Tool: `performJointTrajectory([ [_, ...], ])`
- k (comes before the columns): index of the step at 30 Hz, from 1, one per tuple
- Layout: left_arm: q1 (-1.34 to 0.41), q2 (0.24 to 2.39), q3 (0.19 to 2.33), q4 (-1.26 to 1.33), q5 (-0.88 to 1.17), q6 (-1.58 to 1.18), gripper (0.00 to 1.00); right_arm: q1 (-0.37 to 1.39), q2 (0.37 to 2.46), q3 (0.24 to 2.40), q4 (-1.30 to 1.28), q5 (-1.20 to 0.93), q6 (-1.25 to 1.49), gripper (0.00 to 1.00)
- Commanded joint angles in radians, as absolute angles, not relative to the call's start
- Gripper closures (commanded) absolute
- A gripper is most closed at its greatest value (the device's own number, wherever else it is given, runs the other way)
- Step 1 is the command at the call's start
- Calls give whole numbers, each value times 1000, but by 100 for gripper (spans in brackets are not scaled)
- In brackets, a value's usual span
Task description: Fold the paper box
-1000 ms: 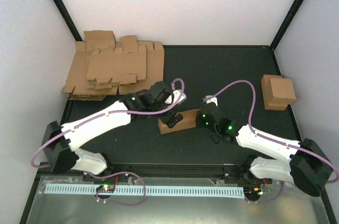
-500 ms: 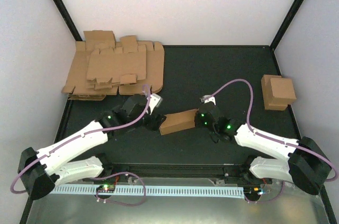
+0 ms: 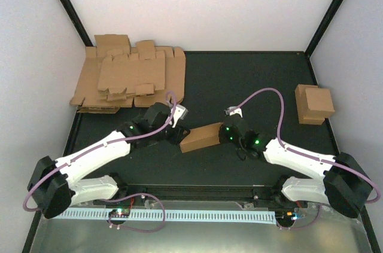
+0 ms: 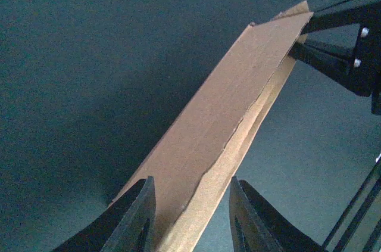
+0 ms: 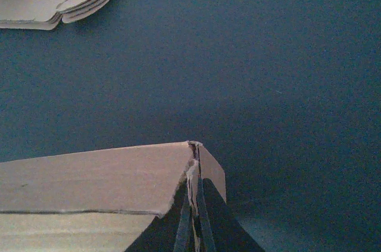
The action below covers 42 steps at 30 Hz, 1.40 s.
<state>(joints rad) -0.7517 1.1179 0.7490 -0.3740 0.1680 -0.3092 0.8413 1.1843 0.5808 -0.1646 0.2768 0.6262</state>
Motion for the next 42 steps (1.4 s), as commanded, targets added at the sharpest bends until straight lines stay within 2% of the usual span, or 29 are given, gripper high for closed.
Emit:
performJointTrajectory([
  [1,-744,1156,786,-387,241,-298,65,849,1218,564,-272,244,610,95],
  [7,-744,1134,755,-375,258,-301,67,850,1214,565,-278,249,607,95],
  [21,-744,1142,678,-313,290,-318,69,848,1140,527,-256,239,579,81],
  [32,-744,1163,680,-311,284,-312,69,848,1049,511,-283,209,561,54],
  [37,-744,1164,682,-309,294,-310,69,848,987,496,-284,167,548,30],
  [42,-745,1159,683,-306,309,-308,69,846,922,527,-317,157,551,20],
])
